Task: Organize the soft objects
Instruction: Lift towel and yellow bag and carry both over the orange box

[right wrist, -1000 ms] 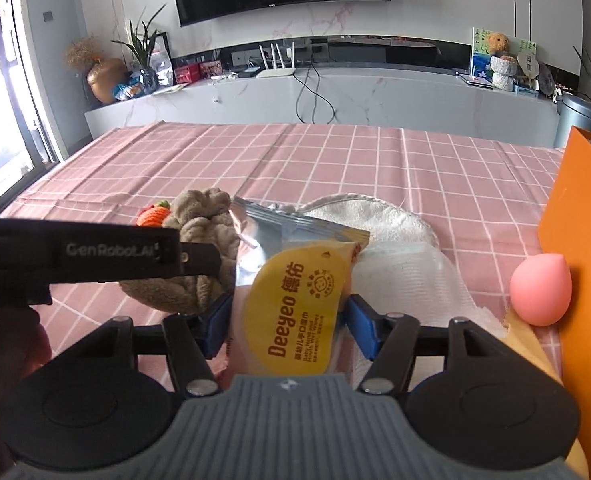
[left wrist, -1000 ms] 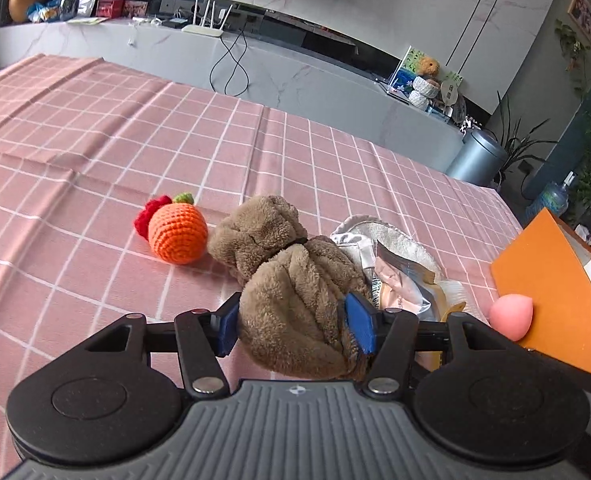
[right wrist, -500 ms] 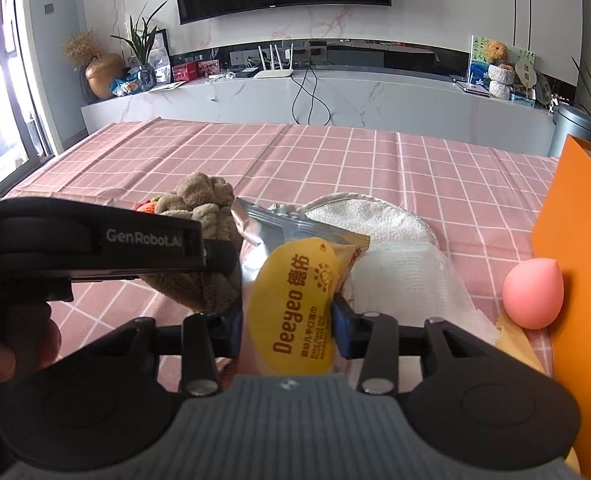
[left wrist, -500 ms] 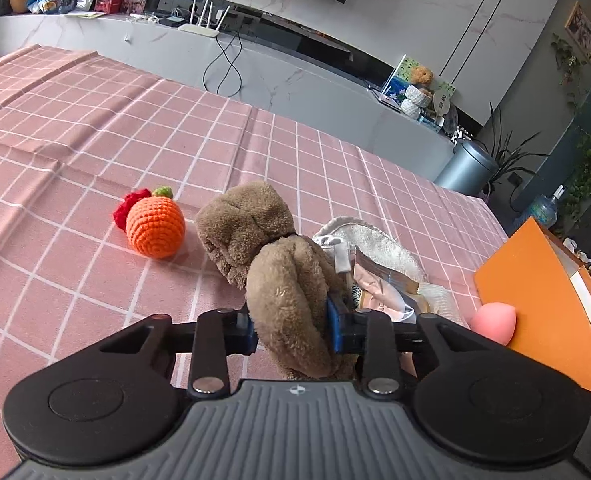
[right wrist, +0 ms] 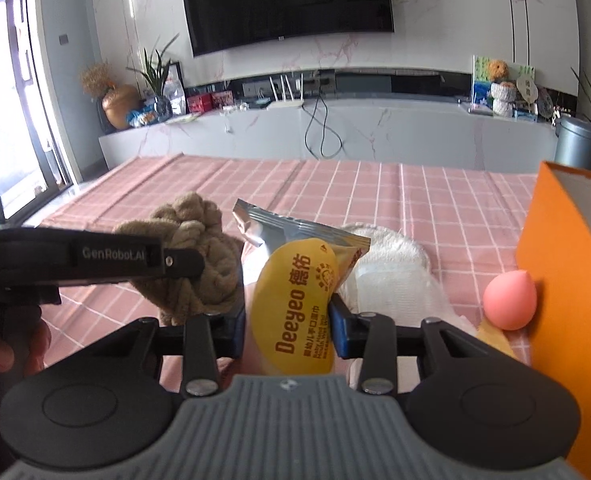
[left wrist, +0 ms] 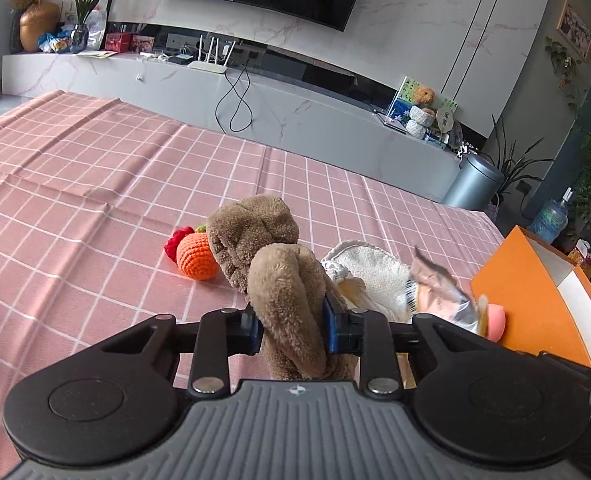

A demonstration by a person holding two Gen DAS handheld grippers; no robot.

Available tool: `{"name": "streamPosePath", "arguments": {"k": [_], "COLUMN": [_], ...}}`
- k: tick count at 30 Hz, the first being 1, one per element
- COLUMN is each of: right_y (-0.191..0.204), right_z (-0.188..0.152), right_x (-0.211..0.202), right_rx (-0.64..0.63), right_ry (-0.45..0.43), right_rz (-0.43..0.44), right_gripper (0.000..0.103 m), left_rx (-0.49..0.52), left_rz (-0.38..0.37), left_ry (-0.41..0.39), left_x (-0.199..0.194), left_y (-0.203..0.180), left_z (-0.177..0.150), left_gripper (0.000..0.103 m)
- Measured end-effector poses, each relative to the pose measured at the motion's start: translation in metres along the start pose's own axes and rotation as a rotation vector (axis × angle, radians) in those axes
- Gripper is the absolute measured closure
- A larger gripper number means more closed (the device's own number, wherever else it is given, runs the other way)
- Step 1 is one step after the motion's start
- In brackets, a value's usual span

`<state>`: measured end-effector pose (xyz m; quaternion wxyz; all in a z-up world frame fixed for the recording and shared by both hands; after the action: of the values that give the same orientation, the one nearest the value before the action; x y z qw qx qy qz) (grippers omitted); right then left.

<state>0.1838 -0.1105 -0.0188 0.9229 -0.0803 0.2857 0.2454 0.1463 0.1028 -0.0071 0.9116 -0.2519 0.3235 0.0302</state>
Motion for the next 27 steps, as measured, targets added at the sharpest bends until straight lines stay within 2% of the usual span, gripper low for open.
{"name": "streamPosePath", "arguments": {"k": [9, 15, 22, 27], "right_y": [-0.014, -0.032, -0.076, -0.110], "right_z": [0.011, 0.009, 0.005, 0.004], "right_x": [-0.048, -0.082, -0.126, -0.156], "right_rx": [0.054, 0.081, 0.103, 0.094], "right_ry": [-0.077, -0.110, -0.128, -0.114], "right_rz": [0.021, 0.008, -0.023, -0.080], "right_gripper": [0.063, 0.063, 0.063, 0.063], "left_rx": [0.048, 0.095, 0.147, 0.220], "left_rz": [-0.024, -0.075, -0.179, -0.282], "left_ry": [-0.060, -0.083, -0.078, -0.052], "left_x": [-0.041, -0.062, -0.075, -0.076], "left_y": [-0.012, -0.032, -0.066, -0.108], "left_z": [0.001, -0.001, -0.007, -0.014], "left_gripper": [0.071, 0.071, 0.071, 0.071]}}
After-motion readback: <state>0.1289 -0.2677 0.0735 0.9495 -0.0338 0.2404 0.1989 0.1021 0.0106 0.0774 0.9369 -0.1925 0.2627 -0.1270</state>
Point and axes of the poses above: each gripper's, at about its wrist camera, not at the fingertips, and x roughly the way its jaws point, y to its left, z to its top, the point moved 2 cm from there along x, roughly the way its jaws point, and after that the axes turned 12 degrees about -x, right-handed, at the moved point
